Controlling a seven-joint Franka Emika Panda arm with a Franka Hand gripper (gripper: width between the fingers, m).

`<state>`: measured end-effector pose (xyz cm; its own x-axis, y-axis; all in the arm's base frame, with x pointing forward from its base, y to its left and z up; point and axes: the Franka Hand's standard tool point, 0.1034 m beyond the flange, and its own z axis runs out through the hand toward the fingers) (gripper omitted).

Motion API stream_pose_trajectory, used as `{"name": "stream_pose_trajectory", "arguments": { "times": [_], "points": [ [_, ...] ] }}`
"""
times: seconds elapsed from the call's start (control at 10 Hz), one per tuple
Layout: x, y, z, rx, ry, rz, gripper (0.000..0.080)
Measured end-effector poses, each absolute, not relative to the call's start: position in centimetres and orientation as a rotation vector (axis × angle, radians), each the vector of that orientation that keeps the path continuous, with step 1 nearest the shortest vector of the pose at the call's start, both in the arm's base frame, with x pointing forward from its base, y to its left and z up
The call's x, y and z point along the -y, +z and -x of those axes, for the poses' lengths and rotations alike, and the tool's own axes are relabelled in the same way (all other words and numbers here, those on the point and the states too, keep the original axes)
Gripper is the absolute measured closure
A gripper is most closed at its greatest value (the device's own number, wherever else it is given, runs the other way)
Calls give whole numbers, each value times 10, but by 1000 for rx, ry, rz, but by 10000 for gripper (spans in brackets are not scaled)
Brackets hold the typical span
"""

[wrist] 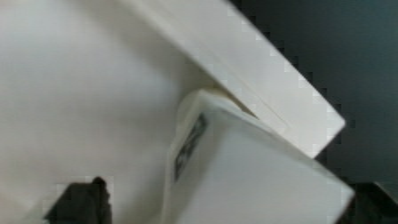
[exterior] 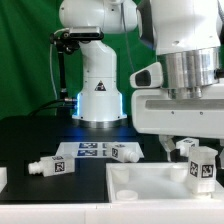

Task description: Assemble one leg

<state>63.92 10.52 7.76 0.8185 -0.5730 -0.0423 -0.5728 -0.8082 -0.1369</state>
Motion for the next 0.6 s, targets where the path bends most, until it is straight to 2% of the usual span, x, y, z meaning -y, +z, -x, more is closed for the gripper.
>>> {"name": "stream_pose_trajectory", "arguments": {
  "times": [0.4,0.6],
  "points": [
    [-110,77,-637,-474,-26,2977,151],
    [-116,77,-636,99,-68,3094,151]
  ]
}}
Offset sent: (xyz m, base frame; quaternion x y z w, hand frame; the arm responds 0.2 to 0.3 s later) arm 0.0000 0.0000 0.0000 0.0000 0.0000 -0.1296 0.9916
